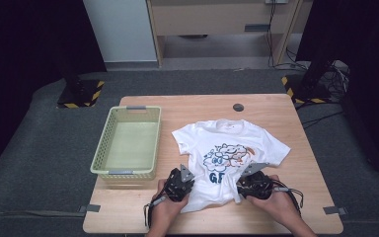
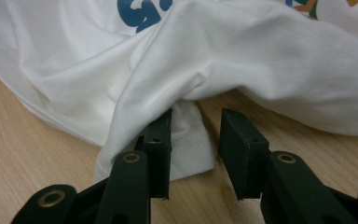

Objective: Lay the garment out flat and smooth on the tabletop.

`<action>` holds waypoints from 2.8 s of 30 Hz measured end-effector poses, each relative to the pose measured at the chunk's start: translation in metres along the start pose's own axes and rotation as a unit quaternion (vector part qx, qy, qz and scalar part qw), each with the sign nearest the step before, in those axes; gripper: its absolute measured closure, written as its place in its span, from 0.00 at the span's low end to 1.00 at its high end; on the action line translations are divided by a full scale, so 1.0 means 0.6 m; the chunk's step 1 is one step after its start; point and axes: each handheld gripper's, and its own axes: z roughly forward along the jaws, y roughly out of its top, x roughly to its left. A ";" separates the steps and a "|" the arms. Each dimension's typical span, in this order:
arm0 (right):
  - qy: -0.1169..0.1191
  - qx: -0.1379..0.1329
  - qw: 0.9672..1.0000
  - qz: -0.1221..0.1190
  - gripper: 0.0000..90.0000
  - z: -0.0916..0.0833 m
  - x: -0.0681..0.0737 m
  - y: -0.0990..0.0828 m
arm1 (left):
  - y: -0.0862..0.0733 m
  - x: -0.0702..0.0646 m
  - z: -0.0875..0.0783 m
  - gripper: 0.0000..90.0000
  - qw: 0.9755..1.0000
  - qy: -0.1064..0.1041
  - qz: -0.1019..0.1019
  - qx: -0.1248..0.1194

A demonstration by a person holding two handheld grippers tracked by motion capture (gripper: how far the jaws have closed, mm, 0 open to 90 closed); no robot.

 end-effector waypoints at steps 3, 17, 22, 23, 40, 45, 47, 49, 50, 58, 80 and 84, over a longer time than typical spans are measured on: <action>0.008 0.004 1.000 0.007 0.77 0.001 -0.003 0.001 | 0.000 0.000 0.000 0.96 1.000 0.000 0.001 0.000; 0.005 0.009 0.999 0.051 0.96 -0.056 -0.019 -0.057 | 0.002 -0.002 0.001 0.97 1.000 0.003 0.002 0.000; -0.013 0.006 0.997 0.078 0.96 -0.097 -0.038 -0.106 | 0.004 -0.005 0.003 0.97 1.000 0.005 0.001 0.000; -0.019 0.005 0.996 0.084 0.96 -0.106 -0.041 -0.116 | 0.005 -0.005 0.004 0.97 1.000 0.005 0.002 0.000; -0.053 -0.012 0.993 0.105 0.78 -0.157 -0.051 -0.170 | 0.017 -0.011 0.014 0.97 1.000 -0.005 0.006 0.001; -0.076 -0.055 0.991 0.099 0.69 -0.151 -0.096 -0.138 | 0.015 -0.013 0.010 0.95 1.000 -0.012 0.009 0.003; -0.080 -0.067 0.990 0.097 0.67 -0.140 -0.118 -0.121 | 0.014 -0.016 0.006 0.84 1.000 -0.006 0.002 -0.002; -0.088 -0.075 0.989 0.096 0.65 -0.129 -0.137 -0.102 | 0.011 -0.021 -0.004 0.71 1.000 0.001 -0.004 -0.004; -0.093 -0.081 0.988 0.089 0.62 -0.122 -0.147 -0.093 | 0.010 -0.023 -0.010 0.68 1.000 0.001 -0.010 -0.008; -0.123 -0.066 0.987 0.074 0.57 -0.058 -0.197 -0.040 | -0.017 -0.050 -0.035 0.53 1.000 -0.014 -0.023 -0.005; -0.106 -0.022 0.990 0.093 0.93 -0.018 -0.249 -0.027 | -0.033 -0.053 -0.037 0.97 0.999 -0.052 -0.013 0.007; -0.121 -0.013 0.988 0.101 0.93 -0.025 -0.276 -0.020 | -0.035 -0.050 -0.041 0.97 0.999 -0.051 -0.010 0.014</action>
